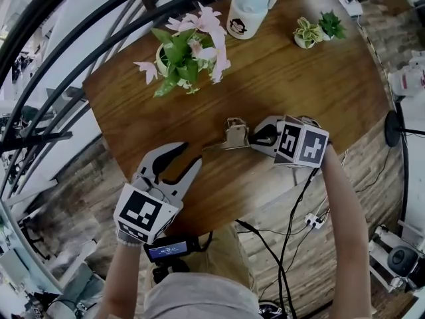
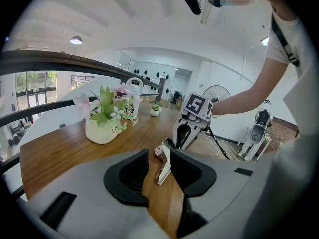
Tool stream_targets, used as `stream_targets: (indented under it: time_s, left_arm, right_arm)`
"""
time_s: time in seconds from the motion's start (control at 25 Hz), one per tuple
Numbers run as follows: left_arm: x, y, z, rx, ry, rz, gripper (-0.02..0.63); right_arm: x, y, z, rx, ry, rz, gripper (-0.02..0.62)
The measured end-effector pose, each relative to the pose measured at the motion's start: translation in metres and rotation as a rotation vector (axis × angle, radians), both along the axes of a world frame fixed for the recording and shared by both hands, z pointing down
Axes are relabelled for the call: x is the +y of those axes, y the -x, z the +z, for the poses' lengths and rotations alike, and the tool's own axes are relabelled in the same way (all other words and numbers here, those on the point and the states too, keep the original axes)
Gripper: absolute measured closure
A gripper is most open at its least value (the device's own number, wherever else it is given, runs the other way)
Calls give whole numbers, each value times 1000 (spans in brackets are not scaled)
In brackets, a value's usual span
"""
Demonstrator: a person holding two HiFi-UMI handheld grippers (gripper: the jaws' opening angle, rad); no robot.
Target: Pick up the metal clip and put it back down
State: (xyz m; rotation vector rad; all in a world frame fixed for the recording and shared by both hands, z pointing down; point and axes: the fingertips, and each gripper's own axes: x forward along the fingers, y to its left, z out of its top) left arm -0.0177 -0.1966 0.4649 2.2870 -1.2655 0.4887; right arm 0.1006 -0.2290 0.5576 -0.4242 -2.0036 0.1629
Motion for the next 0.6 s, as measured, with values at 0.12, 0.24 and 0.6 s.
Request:
stream_targets:
  time_s: [0.12,0.24,0.6]
  left_arm:
    - [0,0,0,1,-3,1,463]
    - [3,1,-1,-1,-5,5,463]
    - [11,7,-12,-1,-36,28,463]
  right_arm:
    - [-7,3,-1,-11,-50,-10,543]
    - [-10,3,-1,-7,-102,-15,535]
    - [-36,2,-26,-124,-297,294,471]
